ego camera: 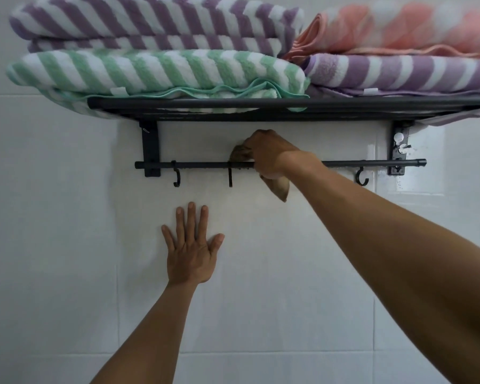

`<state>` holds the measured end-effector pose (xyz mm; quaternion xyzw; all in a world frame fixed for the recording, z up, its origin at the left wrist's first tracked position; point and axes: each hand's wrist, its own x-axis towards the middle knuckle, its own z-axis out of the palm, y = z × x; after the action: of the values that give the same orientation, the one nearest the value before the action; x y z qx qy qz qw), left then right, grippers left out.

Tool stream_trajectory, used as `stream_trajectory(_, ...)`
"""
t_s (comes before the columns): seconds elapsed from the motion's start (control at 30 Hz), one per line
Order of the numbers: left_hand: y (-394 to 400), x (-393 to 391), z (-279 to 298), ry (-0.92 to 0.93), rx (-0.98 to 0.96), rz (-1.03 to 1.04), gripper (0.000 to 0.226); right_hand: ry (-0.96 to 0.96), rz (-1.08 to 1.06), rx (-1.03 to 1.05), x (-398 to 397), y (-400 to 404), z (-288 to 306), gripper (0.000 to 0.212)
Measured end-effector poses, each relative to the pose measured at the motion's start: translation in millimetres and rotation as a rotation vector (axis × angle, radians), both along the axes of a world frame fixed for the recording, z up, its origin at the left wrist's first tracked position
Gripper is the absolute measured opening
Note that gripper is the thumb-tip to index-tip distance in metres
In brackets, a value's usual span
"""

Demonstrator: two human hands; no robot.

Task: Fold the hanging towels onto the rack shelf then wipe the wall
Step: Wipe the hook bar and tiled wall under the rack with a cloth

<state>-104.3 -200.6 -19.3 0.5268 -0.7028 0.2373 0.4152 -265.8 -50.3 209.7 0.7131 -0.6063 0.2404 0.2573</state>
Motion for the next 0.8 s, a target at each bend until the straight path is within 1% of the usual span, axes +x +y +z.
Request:
stream_trajectory(0.1,-0.3,-0.4,-0.9,0.001,-0.003,0.002,0.073,-0.012,-0.09,0.008,-26.6,4.4,2.2,0.036)
stream_trajectory(0.27,1.3,-3.4,-3.1,0.02,-0.019,-0.006,0.073,-0.03,-0.259,-0.054,-74.3,16.9,-8.4,0.037)
stream_trajectory(0.47,3.0,-16.3,-6.0,0.085,-0.003,-0.026,0.07,-0.016,-0.358,-0.138,-113.5,27.7,-25.6,0.046)
stream_trajectory(0.57,2.8,-17.6,-7.8,0.089,-0.016,-0.023,0.072,-0.026,-0.348,-0.191,-126.2,28.3,-33.8,0.048)
stream_trajectory(0.67,6.7,-25.0,-7.5,0.038,-0.057,-0.041,0.072,-0.084,-0.329,-0.251,-136.5,25.3,-41.7,0.049)
stream_trajectory(0.73,10.7,-36.2,-6.5,-0.006,-0.068,-0.053,0.071,-0.187,-0.267,-0.308,-136.5,22.4,-48.7,0.054)
stream_trajectory(0.8,10.8,-48.3,-6.2,-0.023,-0.06,-0.046,0.071,-0.364,-0.147,-0.435,-133.1,23.0,-56.4,0.055)
